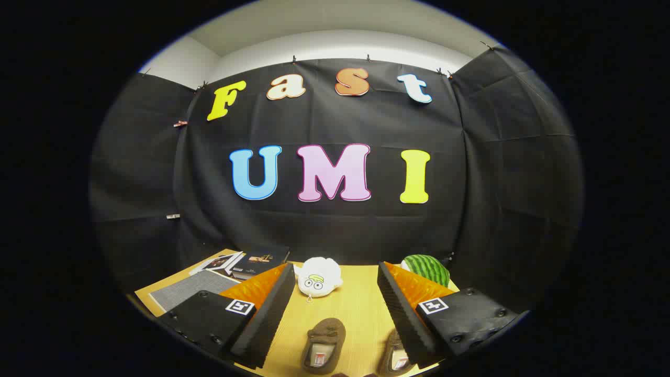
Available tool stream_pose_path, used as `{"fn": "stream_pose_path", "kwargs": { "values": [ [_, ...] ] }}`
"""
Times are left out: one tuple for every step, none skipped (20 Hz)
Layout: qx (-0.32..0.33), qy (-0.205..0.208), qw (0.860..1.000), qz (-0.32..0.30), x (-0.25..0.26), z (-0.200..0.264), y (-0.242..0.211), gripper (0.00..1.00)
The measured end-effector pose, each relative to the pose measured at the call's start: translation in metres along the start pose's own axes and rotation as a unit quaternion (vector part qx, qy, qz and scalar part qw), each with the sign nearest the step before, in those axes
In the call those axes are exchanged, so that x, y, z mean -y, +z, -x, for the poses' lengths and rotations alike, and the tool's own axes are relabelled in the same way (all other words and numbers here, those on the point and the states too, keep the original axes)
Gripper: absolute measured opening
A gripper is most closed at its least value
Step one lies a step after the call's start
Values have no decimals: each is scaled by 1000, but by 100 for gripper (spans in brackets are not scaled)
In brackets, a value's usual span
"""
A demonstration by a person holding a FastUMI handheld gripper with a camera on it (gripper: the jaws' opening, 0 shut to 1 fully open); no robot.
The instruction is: Open the storage box then place both shoes into the box .Put the left shoe in first, then the right shoe, with the right side of both shoes facing outward in a uniform manner.
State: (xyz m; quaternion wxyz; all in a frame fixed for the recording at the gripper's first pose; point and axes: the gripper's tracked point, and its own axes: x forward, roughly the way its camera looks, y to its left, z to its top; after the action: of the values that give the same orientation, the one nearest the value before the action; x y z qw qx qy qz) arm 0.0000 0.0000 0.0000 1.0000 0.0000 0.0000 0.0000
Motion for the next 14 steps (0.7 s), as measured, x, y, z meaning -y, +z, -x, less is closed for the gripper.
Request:
{"fn": "stream_pose_path", "kwargs": {
  "values": [
    [3,-2,1000,-2,-2,1,1,98],
    [1,-3,1000,0,-6,2,0,97],
    [0,-5,1000,4,-9,4,-2,97],
    [-1,-9,1000,6,-11,4,-1,97],
    [1,-13,1000,5,-13,6,0,97],
    [2,-17,1000,1,-16,7,2,97],
    [3,-19,1000,-3,-20,8,2,97],
    [4,-19,1000,-4,-25,8,3,97],
    [5,-17,1000,-4,-31,8,3,97],
    [5,-14,1000,-3,-37,9,4,97],
    [6,-14,1000,-1,-39,9,3,97],
    [7,-15,1000,1,-41,10,4,97],
    [8,-15,1000,4,-44,11,4,97],
    [7,-15,1000,8,-47,11,3,97]
  ]
}}
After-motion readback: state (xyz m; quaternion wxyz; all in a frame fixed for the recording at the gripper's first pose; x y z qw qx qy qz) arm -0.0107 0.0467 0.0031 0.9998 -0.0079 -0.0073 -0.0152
